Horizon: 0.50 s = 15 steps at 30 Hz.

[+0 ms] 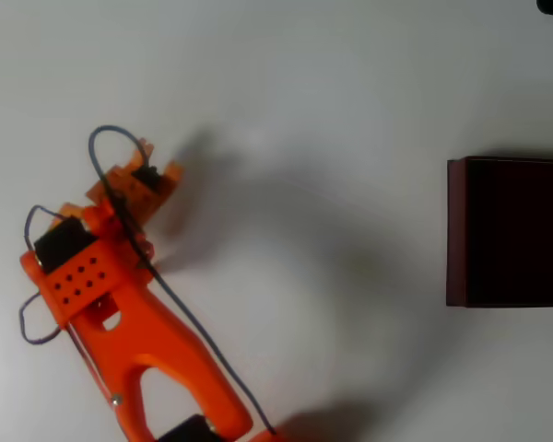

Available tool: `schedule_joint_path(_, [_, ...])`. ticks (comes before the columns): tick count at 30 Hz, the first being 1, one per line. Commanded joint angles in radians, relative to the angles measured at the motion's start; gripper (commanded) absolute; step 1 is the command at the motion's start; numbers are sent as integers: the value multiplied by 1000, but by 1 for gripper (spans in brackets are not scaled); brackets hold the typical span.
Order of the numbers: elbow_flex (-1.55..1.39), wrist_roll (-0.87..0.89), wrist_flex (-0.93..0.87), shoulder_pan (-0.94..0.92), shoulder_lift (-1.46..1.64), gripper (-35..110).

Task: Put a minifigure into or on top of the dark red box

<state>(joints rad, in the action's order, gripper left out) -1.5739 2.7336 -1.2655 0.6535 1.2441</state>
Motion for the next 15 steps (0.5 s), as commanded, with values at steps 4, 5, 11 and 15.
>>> schedule_joint_path(4, [2, 9, -3, 23, 15, 22])
schedule_joint_path(5, [0, 9, -3, 23, 15, 22])
schedule_joint_path(11, [-11, 5, 5, 21, 15, 20])
schedule_joint_path(15, [-20, 0, 9, 20, 18, 19])
